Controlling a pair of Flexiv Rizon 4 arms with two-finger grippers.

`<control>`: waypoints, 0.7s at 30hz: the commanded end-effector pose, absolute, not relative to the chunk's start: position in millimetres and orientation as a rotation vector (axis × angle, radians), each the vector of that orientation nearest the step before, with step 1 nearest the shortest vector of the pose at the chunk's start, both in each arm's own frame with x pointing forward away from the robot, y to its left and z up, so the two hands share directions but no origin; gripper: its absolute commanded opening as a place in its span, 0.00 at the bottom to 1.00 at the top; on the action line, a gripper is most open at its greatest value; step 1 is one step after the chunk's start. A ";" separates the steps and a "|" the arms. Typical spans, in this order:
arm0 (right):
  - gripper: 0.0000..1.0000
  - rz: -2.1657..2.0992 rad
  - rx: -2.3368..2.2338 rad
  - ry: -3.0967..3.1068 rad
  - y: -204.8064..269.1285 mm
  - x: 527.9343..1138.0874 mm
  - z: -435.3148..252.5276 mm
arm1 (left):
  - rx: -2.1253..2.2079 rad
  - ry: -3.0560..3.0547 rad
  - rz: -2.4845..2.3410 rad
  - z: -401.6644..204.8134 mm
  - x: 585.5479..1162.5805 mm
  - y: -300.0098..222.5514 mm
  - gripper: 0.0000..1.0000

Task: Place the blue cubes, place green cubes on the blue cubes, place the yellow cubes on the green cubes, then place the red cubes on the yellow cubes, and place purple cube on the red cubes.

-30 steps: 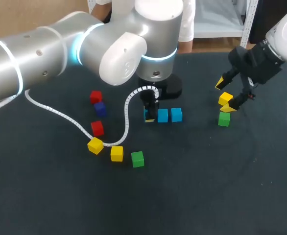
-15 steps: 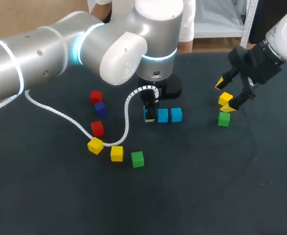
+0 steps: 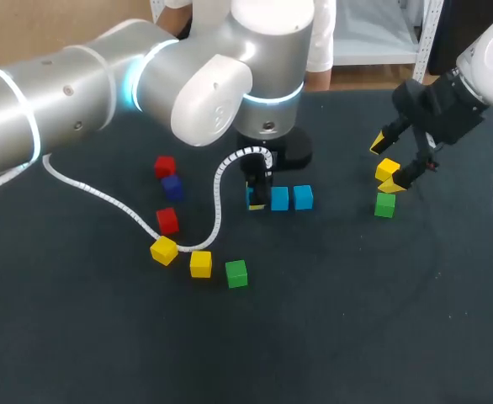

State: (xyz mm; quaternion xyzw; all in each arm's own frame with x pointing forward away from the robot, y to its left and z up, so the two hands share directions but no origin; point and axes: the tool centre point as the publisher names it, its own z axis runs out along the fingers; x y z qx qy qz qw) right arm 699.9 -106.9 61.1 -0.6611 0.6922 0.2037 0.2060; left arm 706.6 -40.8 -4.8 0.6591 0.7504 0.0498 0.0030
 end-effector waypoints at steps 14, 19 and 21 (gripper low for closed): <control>1.00 0.567 -1.841 1.929 -107.0 699.6 61.2 | 2.059 2.365 0.139 -9.0 705.7 -40.9 0.00; 1.00 0.567 -1.841 1.929 -107.0 699.6 61.2 | 2.053 2.371 0.138 -9.7 705.3 -40.2 0.00; 1.00 0.567 -1.841 1.929 -107.0 699.6 61.2 | 2.053 2.370 0.138 -9.7 705.3 -40.3 0.00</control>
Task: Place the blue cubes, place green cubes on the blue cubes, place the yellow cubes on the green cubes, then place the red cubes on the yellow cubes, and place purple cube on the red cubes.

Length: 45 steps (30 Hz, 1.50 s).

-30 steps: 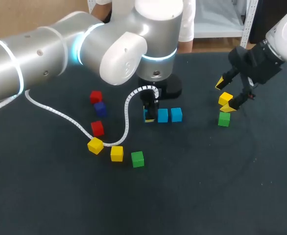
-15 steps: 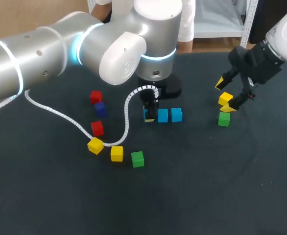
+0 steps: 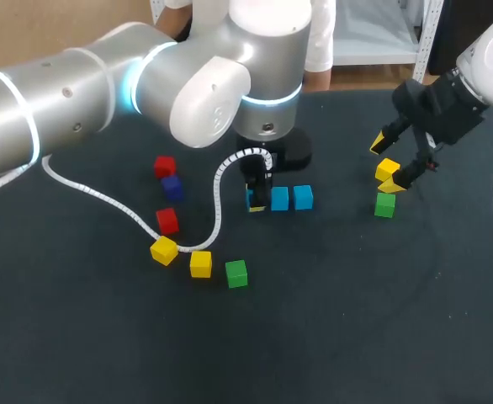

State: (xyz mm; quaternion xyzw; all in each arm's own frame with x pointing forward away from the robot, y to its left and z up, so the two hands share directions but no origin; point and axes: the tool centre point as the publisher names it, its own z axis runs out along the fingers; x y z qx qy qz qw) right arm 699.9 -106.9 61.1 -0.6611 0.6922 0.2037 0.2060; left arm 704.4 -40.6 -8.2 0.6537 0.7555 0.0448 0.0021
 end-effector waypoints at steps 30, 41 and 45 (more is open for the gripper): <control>1.00 0.567 -1.841 1.929 -107.0 699.6 61.2 | 2.064 2.358 0.160 -8.4 710.4 -40.9 0.00; 1.00 0.567 -1.841 1.929 -107.0 699.6 61.2 | 2.072 2.345 0.175 -8.3 712.1 -38.6 0.00; 1.00 0.567 -1.841 1.929 -107.0 699.6 61.2 | 2.071 2.344 0.168 -8.4 710.9 -39.0 0.00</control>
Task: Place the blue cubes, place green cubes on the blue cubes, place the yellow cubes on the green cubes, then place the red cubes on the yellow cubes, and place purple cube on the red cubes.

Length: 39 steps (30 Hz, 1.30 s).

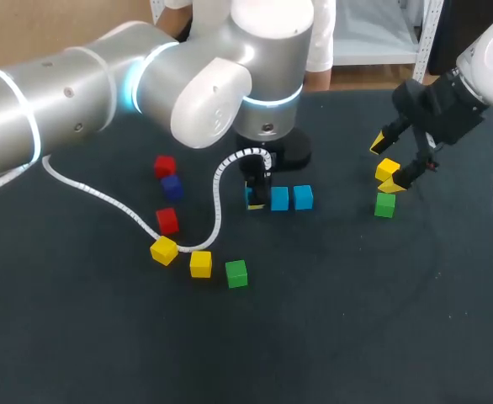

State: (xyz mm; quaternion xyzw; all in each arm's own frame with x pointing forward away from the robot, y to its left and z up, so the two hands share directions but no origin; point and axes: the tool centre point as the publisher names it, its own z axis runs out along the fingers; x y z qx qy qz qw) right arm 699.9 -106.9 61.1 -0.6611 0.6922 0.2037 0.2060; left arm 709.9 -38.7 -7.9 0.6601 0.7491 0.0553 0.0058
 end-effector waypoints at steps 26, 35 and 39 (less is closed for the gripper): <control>1.00 0.567 -1.841 1.929 -107.0 699.6 61.2 | 2.066 2.359 0.130 -12.0 709.9 -38.4 1.00; 1.00 0.567 -1.841 1.929 -107.0 699.6 61.2 | 2.063 2.392 0.197 2.4 706.5 -32.6 1.00; 1.00 0.567 -1.841 1.929 -107.0 699.6 61.2 | 2.012 2.424 0.224 13.2 702.8 -24.5 1.00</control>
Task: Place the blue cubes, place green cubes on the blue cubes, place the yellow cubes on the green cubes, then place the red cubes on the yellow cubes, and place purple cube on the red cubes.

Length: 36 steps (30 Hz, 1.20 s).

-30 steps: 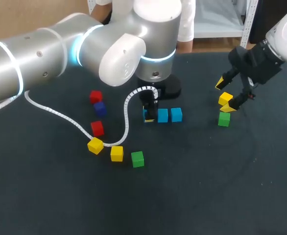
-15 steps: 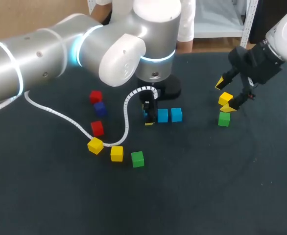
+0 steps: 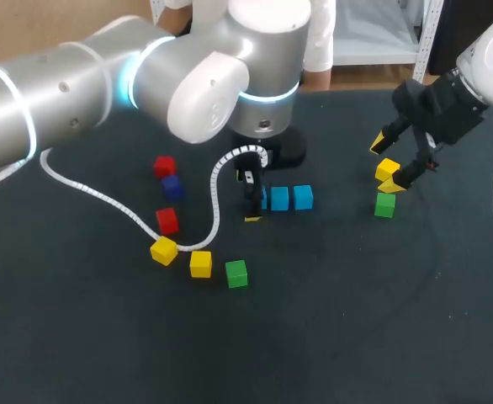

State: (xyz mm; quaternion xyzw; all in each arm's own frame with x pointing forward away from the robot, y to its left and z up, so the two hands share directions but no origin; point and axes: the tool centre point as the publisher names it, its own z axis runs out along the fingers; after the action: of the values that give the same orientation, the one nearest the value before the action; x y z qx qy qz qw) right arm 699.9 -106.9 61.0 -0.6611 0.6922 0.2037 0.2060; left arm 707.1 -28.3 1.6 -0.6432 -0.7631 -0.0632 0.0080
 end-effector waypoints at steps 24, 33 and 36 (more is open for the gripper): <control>1.00 0.567 -1.841 1.929 -107.0 699.6 61.2 | -1.924 -2.513 -0.257 30.6 693.6 -4.9 1.00; 1.00 0.567 -1.841 1.929 -107.0 699.6 61.2 | -1.936 -2.560 -0.283 52.7 684.9 6.5 1.00; 1.00 0.567 -1.841 1.929 -107.0 699.6 61.2 | -1.937 -2.589 -0.297 61.5 681.7 14.0 1.00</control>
State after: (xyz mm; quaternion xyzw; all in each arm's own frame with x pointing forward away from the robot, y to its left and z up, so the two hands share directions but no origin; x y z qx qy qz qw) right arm 699.9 -106.9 61.0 -0.6611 0.6922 0.2037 0.2060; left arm 695.5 1.9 52.1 -0.5956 -0.7973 -0.0909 -0.0365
